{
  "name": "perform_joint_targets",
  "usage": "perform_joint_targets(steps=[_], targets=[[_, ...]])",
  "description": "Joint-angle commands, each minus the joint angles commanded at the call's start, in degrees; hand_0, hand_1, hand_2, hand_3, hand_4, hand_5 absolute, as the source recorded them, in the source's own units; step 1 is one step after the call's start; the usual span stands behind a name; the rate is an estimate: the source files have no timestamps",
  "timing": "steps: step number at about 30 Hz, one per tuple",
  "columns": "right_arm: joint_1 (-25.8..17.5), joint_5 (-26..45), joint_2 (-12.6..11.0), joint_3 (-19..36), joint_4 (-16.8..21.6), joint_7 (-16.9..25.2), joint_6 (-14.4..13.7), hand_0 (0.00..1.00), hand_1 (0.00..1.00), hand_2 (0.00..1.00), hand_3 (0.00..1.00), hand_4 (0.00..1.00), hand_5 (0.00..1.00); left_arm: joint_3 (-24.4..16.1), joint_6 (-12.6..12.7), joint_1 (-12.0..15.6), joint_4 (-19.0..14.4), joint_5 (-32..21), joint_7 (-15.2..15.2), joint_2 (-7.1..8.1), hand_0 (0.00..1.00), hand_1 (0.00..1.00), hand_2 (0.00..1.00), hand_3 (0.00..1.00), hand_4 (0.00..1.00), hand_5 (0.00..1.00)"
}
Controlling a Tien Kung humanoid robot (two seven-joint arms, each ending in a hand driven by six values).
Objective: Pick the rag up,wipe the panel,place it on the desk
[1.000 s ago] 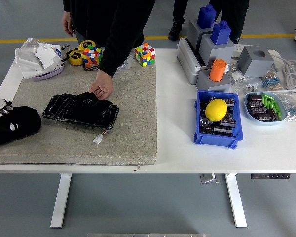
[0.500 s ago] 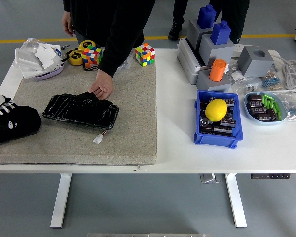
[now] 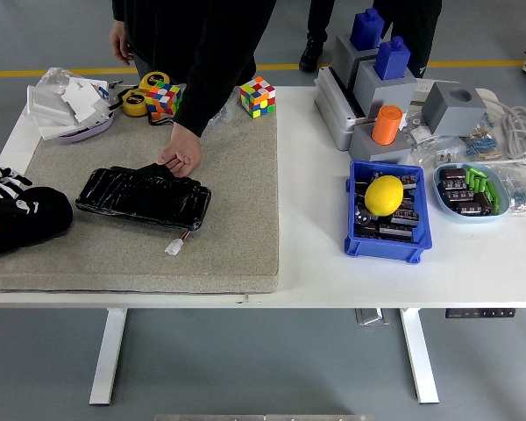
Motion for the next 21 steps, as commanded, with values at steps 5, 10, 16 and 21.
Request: perform_joint_targets(steps=[5,10,16,21], targets=[[-0.04,0.26,0.03,-0.12,-0.11,-0.03,0.0,0.723,0.687,0.681,0.586,0.998,0.506,0.1,-1.28,-0.7,-0.78,-0.36,0.29,0.4,0.61,0.721,0.754,0.792,0.998,0.978],[-0.05,0.38,0.06,-0.14,-0.16,-0.03,0.01,0.723,0.687,0.681,0.586,0.998,0.506,-0.2,-2.45,-1.24,-1.77,-1.23,0.56,1.14,0.61,0.721,0.754,0.792,0.998,0.978],[0.03,0.47,-0.01,-0.03,-0.24,-0.05,-0.01,0.724,0.687,0.682,0.586,0.998,0.505,-1.86,-3.21,-2.08,-4.44,-0.66,1.26,2.75,0.619,0.728,0.755,0.8,0.998,0.998],[0.12,0.45,-0.01,0.08,-0.24,-0.02,-0.05,0.723,0.687,0.682,0.585,0.998,0.505,-3.08,-3.93,-2.46,-7.29,0.23,2.08,4.03,0.613,0.729,0.755,0.799,0.998,0.998]])
